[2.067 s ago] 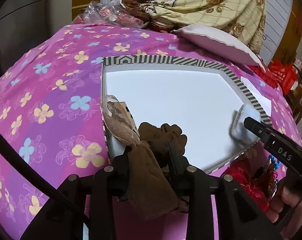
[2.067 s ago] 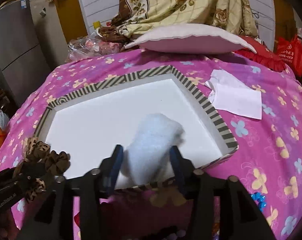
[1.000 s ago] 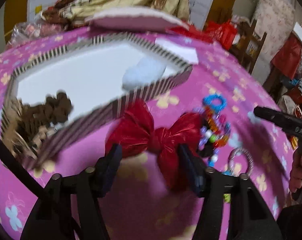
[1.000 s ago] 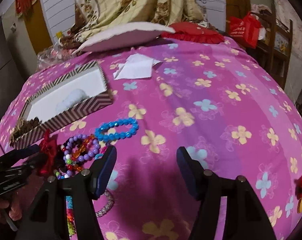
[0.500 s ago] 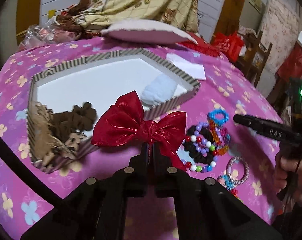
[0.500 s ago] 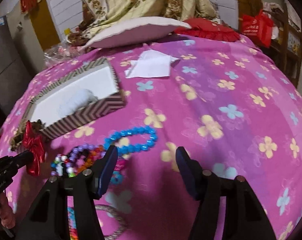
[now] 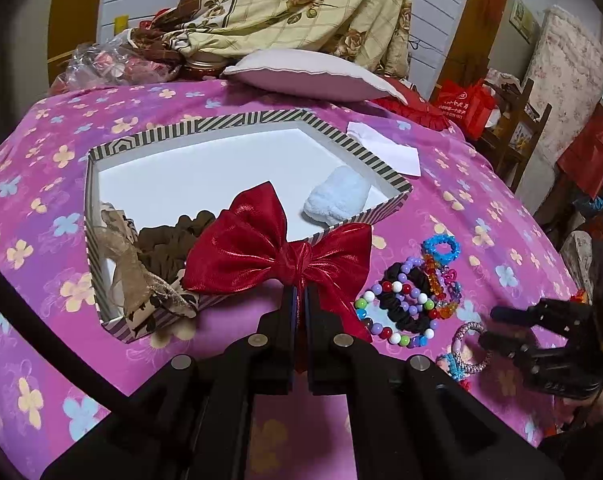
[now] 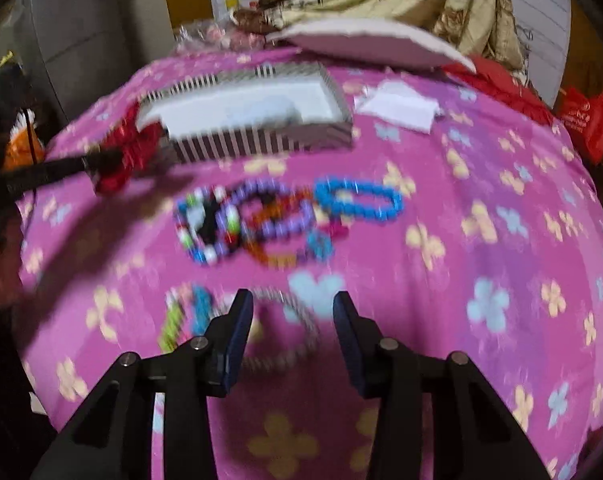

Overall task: Organize jewelry
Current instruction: 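Grasp the silver rope bracelet with the right gripper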

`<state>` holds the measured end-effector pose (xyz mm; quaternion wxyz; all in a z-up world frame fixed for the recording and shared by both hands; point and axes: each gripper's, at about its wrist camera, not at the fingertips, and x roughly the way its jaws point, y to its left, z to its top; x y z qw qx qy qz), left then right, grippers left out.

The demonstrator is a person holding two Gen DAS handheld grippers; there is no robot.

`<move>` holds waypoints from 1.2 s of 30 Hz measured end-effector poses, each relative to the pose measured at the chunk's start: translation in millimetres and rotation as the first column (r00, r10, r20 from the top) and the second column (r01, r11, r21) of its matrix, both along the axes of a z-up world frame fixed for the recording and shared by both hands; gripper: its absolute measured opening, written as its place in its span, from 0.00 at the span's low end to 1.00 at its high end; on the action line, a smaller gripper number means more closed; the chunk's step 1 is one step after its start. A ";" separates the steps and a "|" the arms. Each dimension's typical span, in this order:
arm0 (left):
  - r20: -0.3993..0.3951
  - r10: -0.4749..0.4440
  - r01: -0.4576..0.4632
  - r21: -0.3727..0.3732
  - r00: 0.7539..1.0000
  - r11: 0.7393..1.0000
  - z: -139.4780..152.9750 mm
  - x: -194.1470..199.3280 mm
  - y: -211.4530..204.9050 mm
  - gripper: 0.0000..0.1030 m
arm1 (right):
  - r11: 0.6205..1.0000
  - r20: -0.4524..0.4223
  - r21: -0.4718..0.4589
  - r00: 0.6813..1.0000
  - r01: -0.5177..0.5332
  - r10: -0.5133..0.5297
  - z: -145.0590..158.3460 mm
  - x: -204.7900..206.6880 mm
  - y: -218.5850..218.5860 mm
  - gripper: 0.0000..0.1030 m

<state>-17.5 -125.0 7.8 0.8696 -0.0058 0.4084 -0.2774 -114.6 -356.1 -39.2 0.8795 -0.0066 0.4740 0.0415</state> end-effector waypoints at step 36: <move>0.047 -0.032 0.031 0.014 0.998 0.999 0.0 -14.3 -5.6 0.00 | 0.978 0.210 0.122 0.958 0.170 -0.193 40.6 7.3 -11.7 0.07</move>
